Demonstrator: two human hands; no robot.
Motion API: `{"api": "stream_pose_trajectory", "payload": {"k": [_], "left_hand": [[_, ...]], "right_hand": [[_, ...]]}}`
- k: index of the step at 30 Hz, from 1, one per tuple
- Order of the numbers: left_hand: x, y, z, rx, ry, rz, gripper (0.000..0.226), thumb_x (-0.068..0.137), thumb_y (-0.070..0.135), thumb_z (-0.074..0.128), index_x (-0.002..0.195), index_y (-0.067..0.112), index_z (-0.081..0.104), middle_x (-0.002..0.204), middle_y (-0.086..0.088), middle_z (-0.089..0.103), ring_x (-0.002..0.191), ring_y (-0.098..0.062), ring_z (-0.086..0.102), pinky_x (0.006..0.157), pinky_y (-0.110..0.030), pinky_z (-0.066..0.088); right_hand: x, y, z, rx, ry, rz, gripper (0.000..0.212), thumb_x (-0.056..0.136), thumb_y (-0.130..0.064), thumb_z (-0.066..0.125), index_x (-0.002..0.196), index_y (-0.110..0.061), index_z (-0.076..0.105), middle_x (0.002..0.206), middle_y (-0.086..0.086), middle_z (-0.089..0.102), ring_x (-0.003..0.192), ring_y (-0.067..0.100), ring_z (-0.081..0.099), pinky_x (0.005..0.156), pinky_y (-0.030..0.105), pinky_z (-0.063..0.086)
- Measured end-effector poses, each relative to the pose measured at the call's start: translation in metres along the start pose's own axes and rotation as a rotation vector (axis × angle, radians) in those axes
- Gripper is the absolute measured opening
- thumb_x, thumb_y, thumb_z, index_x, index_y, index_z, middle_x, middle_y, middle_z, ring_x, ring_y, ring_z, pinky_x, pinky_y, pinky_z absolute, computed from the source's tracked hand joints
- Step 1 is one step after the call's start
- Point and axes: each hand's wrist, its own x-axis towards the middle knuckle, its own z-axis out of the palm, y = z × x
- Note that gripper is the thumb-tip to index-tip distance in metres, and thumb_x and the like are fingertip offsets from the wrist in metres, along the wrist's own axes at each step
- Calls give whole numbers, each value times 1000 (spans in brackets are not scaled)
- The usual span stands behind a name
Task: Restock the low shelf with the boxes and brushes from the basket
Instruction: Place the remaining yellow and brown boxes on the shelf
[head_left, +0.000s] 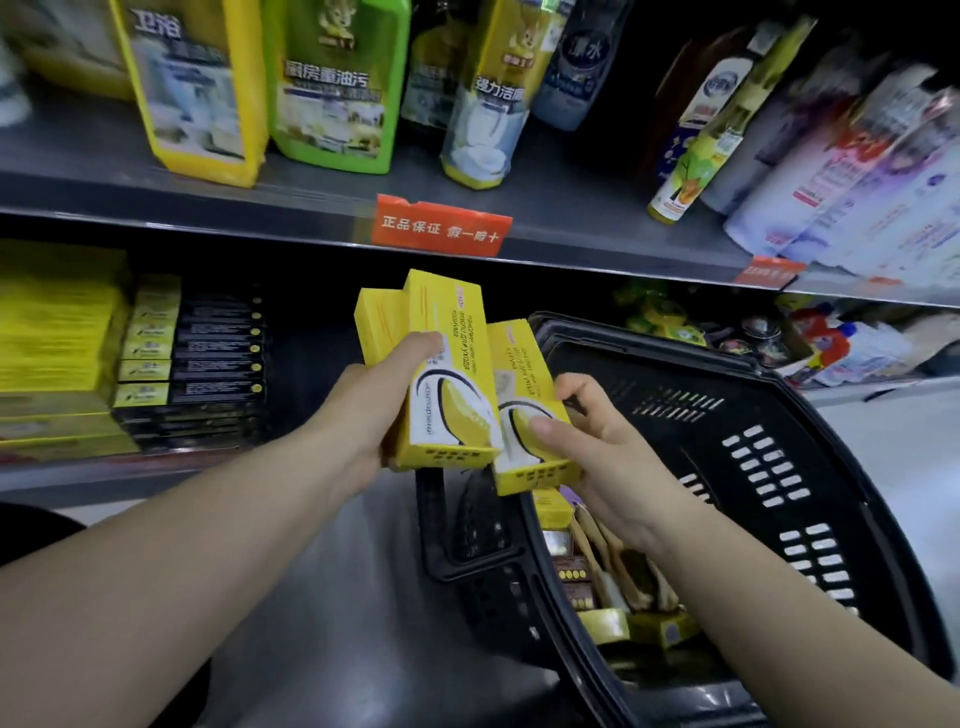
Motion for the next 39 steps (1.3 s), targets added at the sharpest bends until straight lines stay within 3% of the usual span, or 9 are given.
{"api": "stream_pose_trajectory", "payload": {"k": [4, 9, 12, 14, 17, 21, 26, 32, 39], "left_hand": [[-7, -6, -5, -78, -40, 5, 33, 74, 51, 67, 82, 19, 69, 71, -2, 73, 59, -18, 70, 55, -29, 54], [-26, -26, -9, -151, -53, -22, 43, 77, 48, 66, 104, 14, 64, 81, -4, 73, 69, -20, 70, 63, -32, 53], [-32, -26, -8, -145, -46, -57, 30, 88, 37, 59, 95, 8, 61, 107, -19, 67, 54, -6, 66, 55, -19, 51], [-33, -25, -16, -136, -31, -23, 24, 94, 28, 53, 97, 6, 62, 96, -26, 63, 37, 0, 57, 41, -12, 45], [-34, -23, -38, -177, 68, -54, 41, 81, 42, 66, 108, 11, 65, 83, -15, 71, 62, -16, 70, 51, -24, 53], [-25, -15, -78, -175, 284, 36, 71, 66, 54, 73, 120, 12, 56, 104, -10, 70, 85, -27, 69, 57, -32, 52], [-15, -3, -108, -159, 411, 52, 85, 56, 60, 72, 127, 18, 49, 108, -6, 67, 90, -28, 68, 63, -37, 55], [-1, 14, -129, 0, 506, 163, 75, 64, 52, 76, 124, 21, 43, 111, -1, 62, 97, -25, 63, 66, -33, 50], [13, 36, -156, 74, 568, 128, 91, 49, 55, 80, 122, 18, 41, 103, -3, 62, 90, -26, 63, 75, -44, 55]], "right_hand": [[12, -3, 8, -145, 116, 17, 21, 87, -13, 63, 92, -28, 50, 108, 13, 62, 90, 32, 55, 70, 36, 46], [28, -28, 15, -413, 76, 99, 53, 87, -16, 62, 118, -57, 47, 107, -1, 69, 97, 22, 66, 88, 37, 46], [43, -37, 21, -480, 80, 172, 64, 86, -14, 64, 133, -47, 38, 100, 2, 69, 88, 23, 69, 81, 38, 51], [55, -38, 29, -497, 91, 205, 68, 85, -11, 65, 140, -34, 33, 99, 4, 66, 91, 27, 67, 91, 44, 50], [74, -34, 48, -487, 74, 287, 67, 85, -10, 64, 142, -19, 30, 108, 11, 66, 98, 33, 65, 95, 45, 48], [105, -25, 75, -519, 29, 318, 30, 81, -8, 61, 110, -3, 55, 93, 14, 61, 79, 27, 60, 71, 36, 48], [152, -12, 92, -974, 32, 275, 16, 82, -27, 57, 80, -13, 49, 72, 3, 38, 61, 16, 38, 55, 28, 28], [222, 19, 88, -1616, -202, 252, 50, 91, -34, 55, 131, -7, 43, 119, 13, 56, 101, 29, 55, 76, 31, 42], [264, 72, 89, -1632, -486, 280, 53, 81, -45, 65, 123, -28, 38, 104, 2, 51, 94, 22, 50, 81, 35, 43]]}}
